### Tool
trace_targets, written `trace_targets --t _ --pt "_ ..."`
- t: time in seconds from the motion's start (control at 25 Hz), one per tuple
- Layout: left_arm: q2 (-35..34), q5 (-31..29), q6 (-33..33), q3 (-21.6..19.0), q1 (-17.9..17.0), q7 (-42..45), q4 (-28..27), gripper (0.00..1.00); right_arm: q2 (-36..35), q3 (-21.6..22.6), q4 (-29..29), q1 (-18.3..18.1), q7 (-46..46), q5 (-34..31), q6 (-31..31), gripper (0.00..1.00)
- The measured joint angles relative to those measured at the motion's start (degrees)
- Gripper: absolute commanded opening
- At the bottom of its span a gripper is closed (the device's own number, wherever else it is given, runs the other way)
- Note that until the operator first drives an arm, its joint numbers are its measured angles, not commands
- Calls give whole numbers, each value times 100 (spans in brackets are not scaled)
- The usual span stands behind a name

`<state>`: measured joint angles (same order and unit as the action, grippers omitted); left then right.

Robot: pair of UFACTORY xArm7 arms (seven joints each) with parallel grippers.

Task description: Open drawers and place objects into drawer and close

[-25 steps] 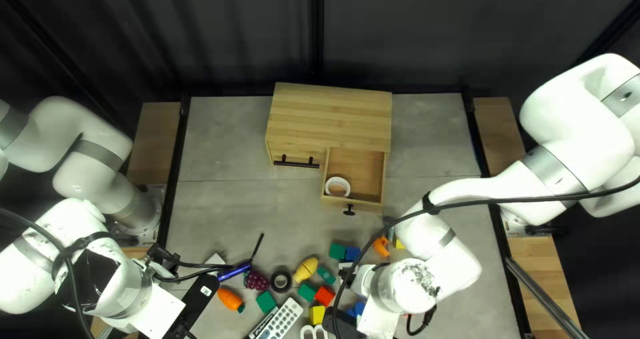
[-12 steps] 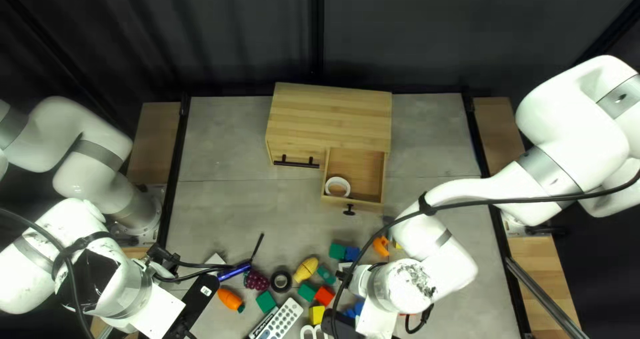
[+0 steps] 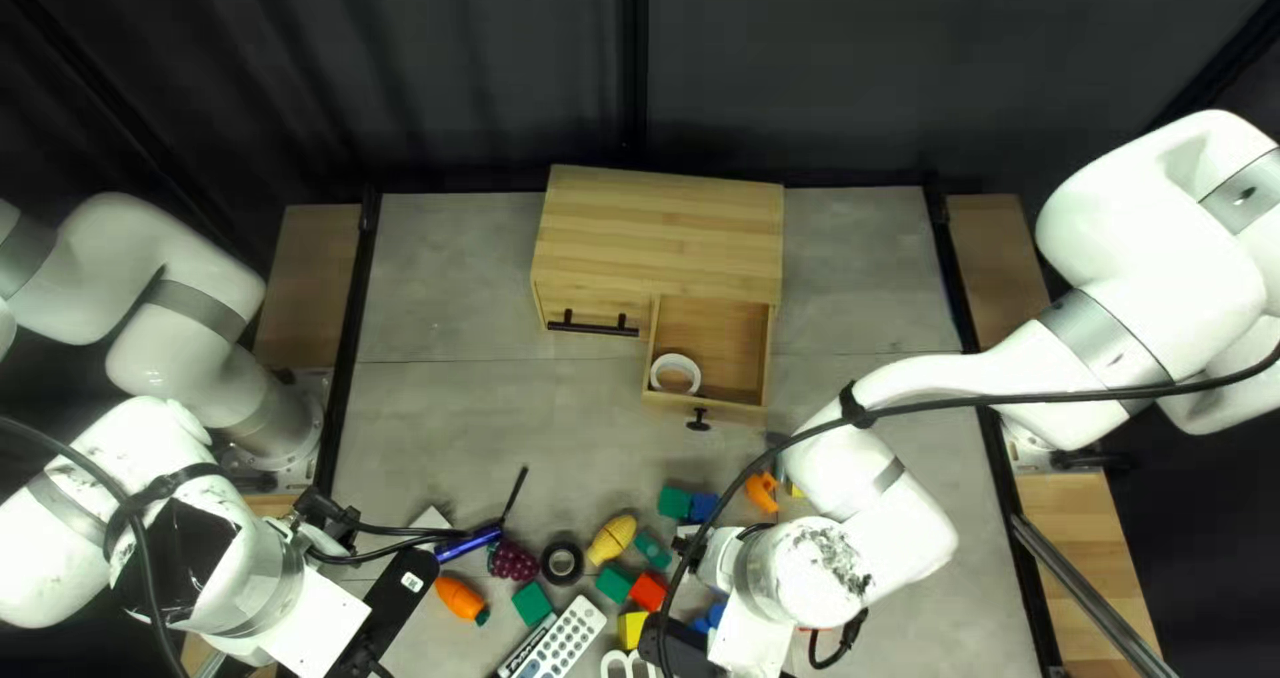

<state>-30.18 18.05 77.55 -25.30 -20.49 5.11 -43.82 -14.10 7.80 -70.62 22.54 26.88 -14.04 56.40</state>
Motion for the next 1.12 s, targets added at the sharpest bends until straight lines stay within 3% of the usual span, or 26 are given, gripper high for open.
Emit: trace_targets --t 0.4,0.76,1.12 --pt "0 0 0 0 0 0 0 100 -68 22 190 69 276 -371 -288 100" --pt "0 0 0 0 0 0 0 100 -439 22 221 -175 1066 -362 -843 100" --pt "0 0 0 0 0 0 0 100 -669 150 180 -419 1816 -68 -1016 100"
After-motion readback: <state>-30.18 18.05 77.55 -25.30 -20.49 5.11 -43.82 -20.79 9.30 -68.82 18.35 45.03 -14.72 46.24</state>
